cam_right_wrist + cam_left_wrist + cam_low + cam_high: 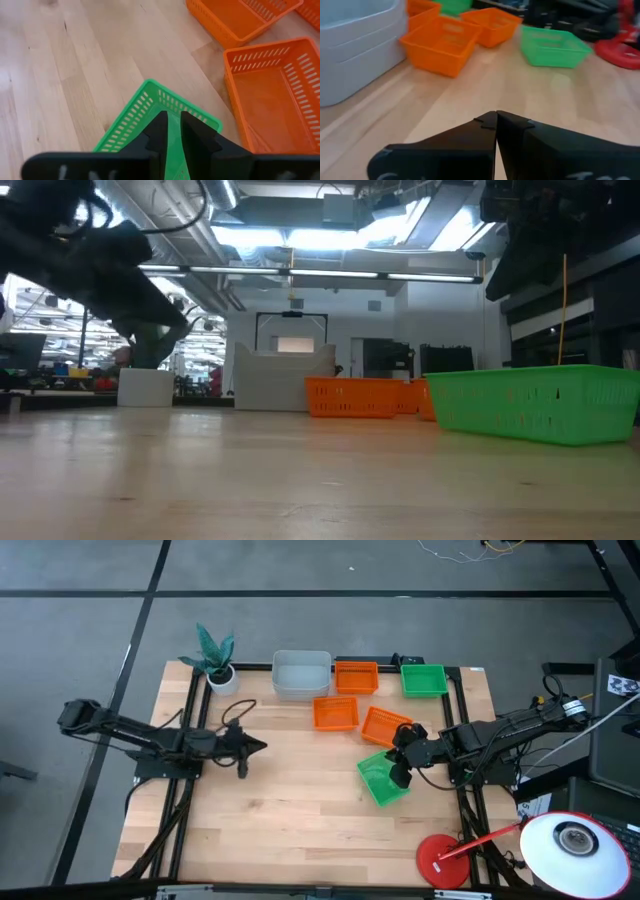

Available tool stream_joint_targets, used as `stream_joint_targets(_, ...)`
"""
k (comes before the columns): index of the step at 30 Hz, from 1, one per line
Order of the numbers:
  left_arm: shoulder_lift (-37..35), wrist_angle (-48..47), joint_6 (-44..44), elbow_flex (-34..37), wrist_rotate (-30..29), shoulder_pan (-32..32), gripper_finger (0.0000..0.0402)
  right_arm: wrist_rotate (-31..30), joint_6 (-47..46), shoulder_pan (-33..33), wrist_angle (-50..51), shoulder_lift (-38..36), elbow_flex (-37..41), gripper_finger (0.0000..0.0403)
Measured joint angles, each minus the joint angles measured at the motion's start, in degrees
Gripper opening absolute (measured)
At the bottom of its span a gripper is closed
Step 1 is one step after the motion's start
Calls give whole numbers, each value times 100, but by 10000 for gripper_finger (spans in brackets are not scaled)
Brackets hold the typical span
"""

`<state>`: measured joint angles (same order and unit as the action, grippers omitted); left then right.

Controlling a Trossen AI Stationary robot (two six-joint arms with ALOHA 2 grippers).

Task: Stack baskets by color
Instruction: Stack the green bin on the green bins

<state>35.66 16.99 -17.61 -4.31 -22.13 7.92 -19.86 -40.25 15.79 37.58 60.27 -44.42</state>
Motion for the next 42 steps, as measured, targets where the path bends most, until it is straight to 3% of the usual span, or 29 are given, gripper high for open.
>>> stream_joint_targets(4,-948,-19,174,349,231,-4,0,-2,4,0,2,0,0,53)
stream_joint_targets(9,-1921,-819,660,387,404,-36,0,-4,9,0,2,0,0,53)
stream_joint_targets(15,-2708,-1524,1082,362,1406,-297,0,-4,13,0,1,0,0,53)
stream_joint_targets(19,-2791,-1667,1200,360,2155,-493,0,-21,25,-2,4,0,0,53)
stream_joint_targets(29,-2780,-1669,1220,360,2014,-643,0,-41,23,-2,-4,0,0,53)
stream_joint_targets(35,-2778,-1663,1219,360,2005,-643,0,-567,308,-4,-16,0,0,53)
stream_joint_targets(42,-2778,-1658,1213,360,1989,-640,0,-557,313,-2,-17,0,0,53)
